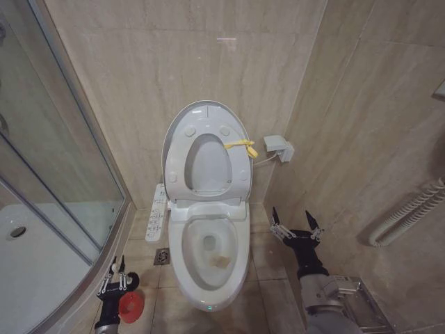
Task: Open the toilet lid, clean the toilet bowl with a toilet brush, close the toilet lid, and flush.
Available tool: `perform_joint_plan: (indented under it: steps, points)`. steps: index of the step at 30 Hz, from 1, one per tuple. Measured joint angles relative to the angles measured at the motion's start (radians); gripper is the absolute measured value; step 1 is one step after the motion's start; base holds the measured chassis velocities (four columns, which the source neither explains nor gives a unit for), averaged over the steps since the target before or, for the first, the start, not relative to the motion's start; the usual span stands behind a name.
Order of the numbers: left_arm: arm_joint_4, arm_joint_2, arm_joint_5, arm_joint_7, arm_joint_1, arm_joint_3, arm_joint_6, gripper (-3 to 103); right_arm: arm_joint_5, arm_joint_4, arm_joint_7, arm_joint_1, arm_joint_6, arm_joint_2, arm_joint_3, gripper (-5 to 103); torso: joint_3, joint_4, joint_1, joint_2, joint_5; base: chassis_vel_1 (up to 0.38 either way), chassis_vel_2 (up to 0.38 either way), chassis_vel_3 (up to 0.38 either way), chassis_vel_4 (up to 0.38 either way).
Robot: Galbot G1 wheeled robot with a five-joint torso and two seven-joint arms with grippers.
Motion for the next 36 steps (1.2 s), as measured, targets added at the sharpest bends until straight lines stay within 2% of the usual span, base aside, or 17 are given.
perform_joint_plan:
  steps: [1, 4, 5, 8, 9, 12, 18, 21, 22, 25, 27, 28, 30, 36]
  points:
    - [0.0, 0.0, 0.0, 0.0, 0.0, 0.0, 0.0, 23, 0.0, 0.0, 0.0, 0.0, 0.0, 0.0, 0.0, 100, 0.0, 0.0, 0.0, 0.0, 0.0, 0.0, 0.0, 0.0, 0.0]
    - [-0.169, 0.008, -0.002, -0.016, 0.09, -0.002, 0.03, 23, 0.0, 0.0, 0.0, 0.0, 0.0, 0.0, 0.0, 100, 0.0, 0.0002, 0.0, 0.0, 0.0, 0.0, 0.0, 0.0, 0.0]
    - [-0.169, 0.008, -0.002, -0.016, 0.09, -0.002, 0.03, 23, 0.0, 0.0, 0.0, 0.0, 0.0, 0.0, 0.0, 100, 0.0, 0.0002, 0.0, 0.0, 0.0, 0.0, 0.0, 0.0, 0.0]
    - [-0.333, 0.008, -0.001, -0.019, 0.164, 0.014, 0.06, 23, 0.0, 0.0, 0.0, 0.0, 0.0, 0.0, 0.0, 100, 0.0, 0.0002, 0.0, 0.0, 0.0, 0.0, 0.0, 0.0, 0.0]
    - [-0.333, 0.008, -0.001, -0.019, 0.164, 0.014, 0.06, 23, 0.0, 0.0, 0.0, 0.0, 0.0, 0.0, 0.0, 100, 0.0, 0.0002, 0.0, 0.0, 0.0, 0.0, 0.0, 0.0, 0.0]
    - [-0.471, 0.008, 0.004, -0.016, 0.21, 0.038, 0.09, 23, 0.0, 0.0, 0.0, 0.0, 0.0, 0.0, 0.0, 100, 0.0, 0.0001, 0.0, 0.0, 0.0001, 0.0, 0.0, 0.0, 0.0]
    - [-0.57, 0.019, -0.01, 0.016, 0.224, 0.073, 0.118, 23, 0.0, 0.0, 0.0, 0.0, 0.0, 0.0, 0.0, 100, 0.0, 0.0001, 0.0, 0.0, 0.0, 0.0, 0.0, 0.0, 0.0]
    - [-0.633, 0.042, -0.039, 0.044, 0.218, 0.102, 0.158, 23, 0.0, 0.0, 0.0, 0.0, 0.0, 0.0, 0.0, 100, 0.0, 0.0002, 0.0, 0.0, 0.0, 0.0, 0.0, 0.0, 0.0]
    - [-0.633, 0.042, -0.039, 0.044, 0.218, 0.102, 0.158, 23, 0.0, 0.0, 0.0, 0.0, 0.0, 0.0, 0.0, 100, 0.0, 0.0002, 0.0, 0.0, 0.0, 0.0, 0.0, 0.0, 0.0]
    - [-0.674, 0.066, -0.069, 0.053, 0.184, 0.123, 0.209, 23, 0.0, 0.0, 0.0, 0.0, 0.0, 0.0, 0.0, 100, 0.0, 0.0001, 0.0, 0.0, 0.0, 0.0, 0.0, 0.0, 0.0]
    - [-0.676, 0.068, -0.072, 0.053, 0.179, 0.125, 0.214, 23, 0.0, 0.0, 0.0, 0.0, 0.0, 0.0, 0.0, 100, 0.0, 0.0, 0.0, 0.0, 0.0, 0.0, 0.0, 0.0, 0.0]
    - [-0.683, 0.085, -0.088, 0.054, 0.138, 0.14, 0.249, 23, 0.0, 0.0, 0.0, 0.0, 0.0, 0.0, 0.0, 100, 0.0, 0.0002, 0.0, 0.0, -0.0001, 0.0, 0.0, 0.0, 0.0]
    - [-0.669, 0.108, -0.11, 0.057, 0.068, 0.164, 0.285, 23, 0.0, 0.0, 0.0, 0.0, 0.0, 0.0, 0.0, 100, 0.0, 0.0, 0.0, 0.0, 0.0001, 0.0, 0.0, 0.0, 0.0]
    - [-0.6, 0.147, -0.164, 0.093, -0.047, 0.213, 0.31, 23, 0.0, 0.0, 0.0, 0.0, 0.0, 0.0, 0.0, 100, 0.0, 0.0002, 0.0, 0.0, 0.0, 0.0, 0.0, 0.0, 0.0]
